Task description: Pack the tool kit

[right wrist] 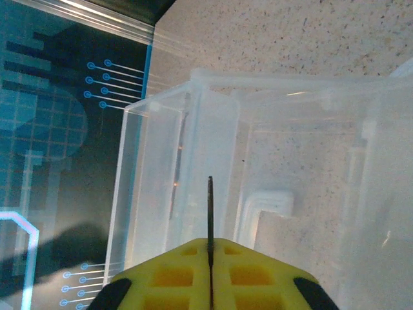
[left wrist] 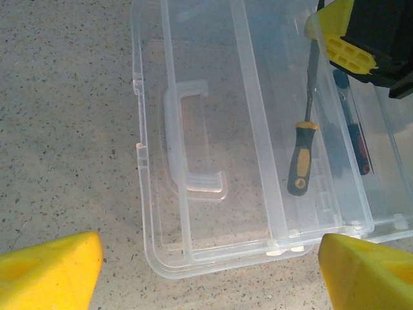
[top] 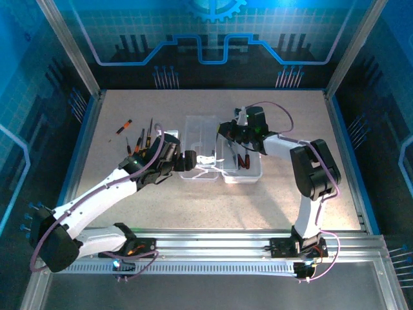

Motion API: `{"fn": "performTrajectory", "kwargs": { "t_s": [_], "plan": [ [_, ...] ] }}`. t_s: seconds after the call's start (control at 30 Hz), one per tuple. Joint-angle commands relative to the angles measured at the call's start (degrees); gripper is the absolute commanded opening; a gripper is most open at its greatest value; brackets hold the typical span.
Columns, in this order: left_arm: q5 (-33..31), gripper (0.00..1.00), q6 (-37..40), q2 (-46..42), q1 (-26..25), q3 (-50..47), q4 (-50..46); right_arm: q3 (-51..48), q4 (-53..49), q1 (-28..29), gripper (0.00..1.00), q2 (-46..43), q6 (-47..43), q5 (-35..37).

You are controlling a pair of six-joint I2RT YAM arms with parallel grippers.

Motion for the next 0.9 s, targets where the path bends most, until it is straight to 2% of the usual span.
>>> {"fn": "performTrajectory", "kwargs": {
  "t_s": [0.0,0.13,0.23,0.33,0.43,0.63,0.87],
  "plan": [
    [0.88,0.88,-0.58,0.34,0.49,-0.52,0.48,1.95,-2.94,0.71,0.13,1.59,-0.98,-1.71],
    [0.66,0.88,-0.44,0.33,0.61,-0.43,0.37,2.96,-3.3,0.47,0.16,2.68,-1.23,-2.04],
    [0.61,0.88,-0.23,0.34,0.68,-0.25,0.19,5.17,-8.3,0.48,0.16,3.94,-2.54,-2.76],
    [0.49,0.89,-0.05,0.54,0.86,-0.14,0.19,5.62,-9.65,0.62,0.22,4.31,-3.1,-2.59],
    [0.7,0.89,0.19,1.18,1.02,0.56,-0.22,5.86,-9.27,0.38,0.22,4.26,-2.95,-3.4],
    [0.5,0.89,0.89,1.81,1.16,1.92,-0.46,6.12,-9.93,-0.03,0.29,1.51,-3.6,-3.93],
    [-2.36,0.89,1.26,2.44,3.18,3.25,-2.08,4.47,-11.03,-1.56,0.29,-4.94,-5.87,-4.01]
  ]
}}
